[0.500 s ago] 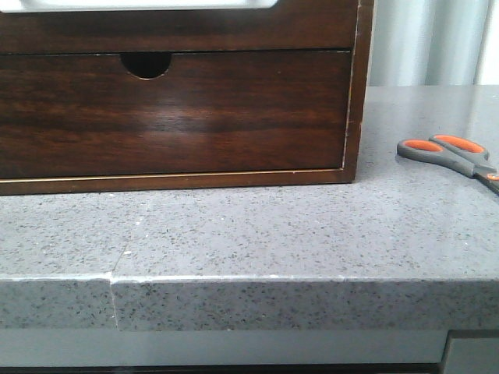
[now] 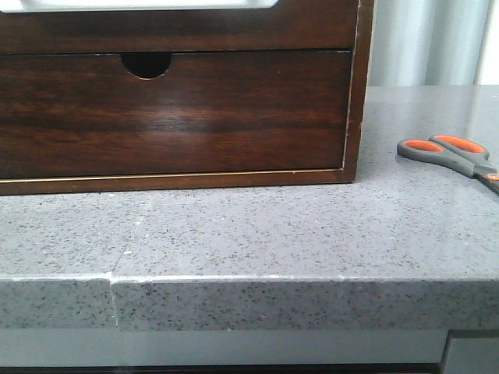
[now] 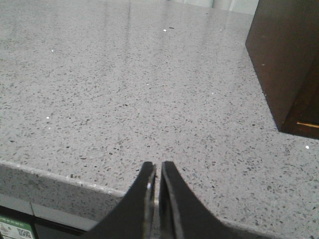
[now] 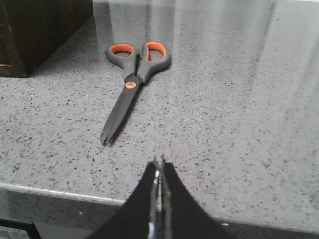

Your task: Put scissors in drawer with both arms

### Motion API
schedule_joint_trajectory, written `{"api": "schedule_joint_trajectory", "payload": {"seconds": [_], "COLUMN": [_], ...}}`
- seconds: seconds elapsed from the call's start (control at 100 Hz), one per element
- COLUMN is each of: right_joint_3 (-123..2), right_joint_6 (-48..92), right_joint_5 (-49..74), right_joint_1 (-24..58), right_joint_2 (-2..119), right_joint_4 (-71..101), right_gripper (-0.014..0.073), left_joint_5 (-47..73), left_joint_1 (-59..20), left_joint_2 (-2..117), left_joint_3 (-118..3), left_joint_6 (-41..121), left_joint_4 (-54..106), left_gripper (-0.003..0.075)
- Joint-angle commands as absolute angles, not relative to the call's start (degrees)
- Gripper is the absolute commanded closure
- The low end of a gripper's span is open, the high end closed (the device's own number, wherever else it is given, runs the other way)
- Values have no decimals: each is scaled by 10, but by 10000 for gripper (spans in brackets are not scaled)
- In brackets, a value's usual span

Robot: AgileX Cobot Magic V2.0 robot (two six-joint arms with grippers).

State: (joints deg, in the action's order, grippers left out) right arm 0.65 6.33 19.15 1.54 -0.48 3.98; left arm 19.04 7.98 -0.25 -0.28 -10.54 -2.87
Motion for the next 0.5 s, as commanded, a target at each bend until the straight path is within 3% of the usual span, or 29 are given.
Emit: {"api": "schedule_joint_trajectory", "payload": {"seconds": [0.0,0.31,0.49], "right_joint_3": [25,25,25], "right_joint_6": [64,64,64], "right_joint_5": [179,174,70], "right_joint_1": [16,16,16], "right_joint_2": [-21,-21,-21], "right_joint_4": [38,38,43], "right_gripper": [640,640,640], "left_joint_5": [165,165,155], "left_joint_1": [81,81,81], "left_joint_2": [-22,-22,-22], "left_joint_3": [9,9,9], "left_joint_6": [-110,-110,-110], "left_joint_4": [-30,-30,-29], "left_gripper": [740,740,740]}}
